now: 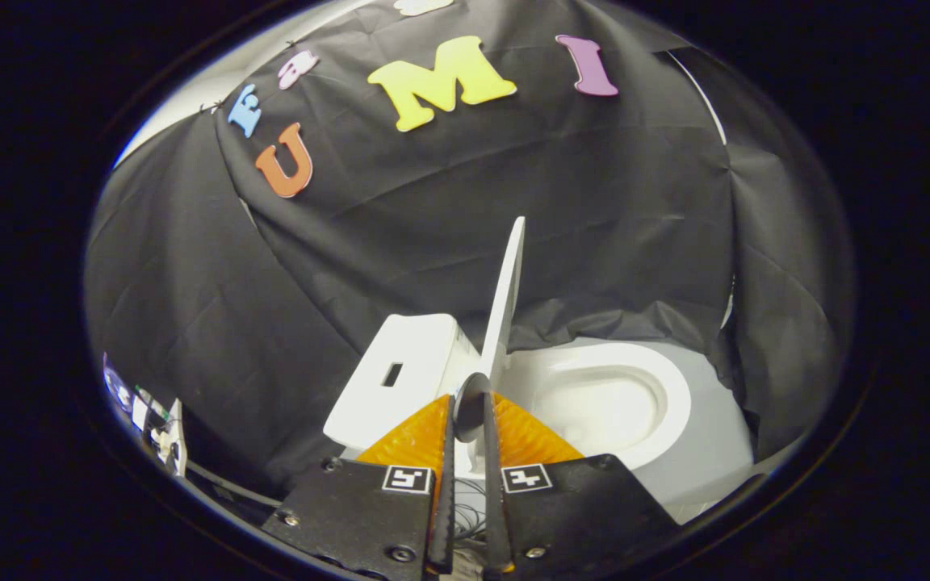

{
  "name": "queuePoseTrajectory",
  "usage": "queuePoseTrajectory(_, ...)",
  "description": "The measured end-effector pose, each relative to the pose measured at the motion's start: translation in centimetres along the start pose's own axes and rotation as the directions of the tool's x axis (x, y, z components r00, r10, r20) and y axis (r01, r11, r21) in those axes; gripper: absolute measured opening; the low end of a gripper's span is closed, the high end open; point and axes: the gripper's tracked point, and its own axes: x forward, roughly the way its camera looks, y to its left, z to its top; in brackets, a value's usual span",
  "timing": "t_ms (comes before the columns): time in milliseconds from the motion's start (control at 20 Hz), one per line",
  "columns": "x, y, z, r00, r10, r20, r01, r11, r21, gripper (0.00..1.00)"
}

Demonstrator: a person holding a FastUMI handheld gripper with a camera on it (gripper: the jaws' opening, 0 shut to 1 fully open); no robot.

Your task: Open the toilet lid.

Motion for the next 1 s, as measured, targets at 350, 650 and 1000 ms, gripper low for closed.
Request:
queuePoseTrajectory(350, 0.8, 3.8, 0.1, 1.0, -0.029, -0.001, 0.028, 0.997, -0.077, 0.19)
queuePoseTrajectory(650, 1.5, 6.7, -0.2, 0.999, -0.05, 0.009, 0.051, 0.987, -0.15, 0.19)
queuePoseTrajectory(1000, 3.3, 10.8, -0.7, 0.999, -0.038, 0.018, 0.041, 0.977, -0.208, 0.19)
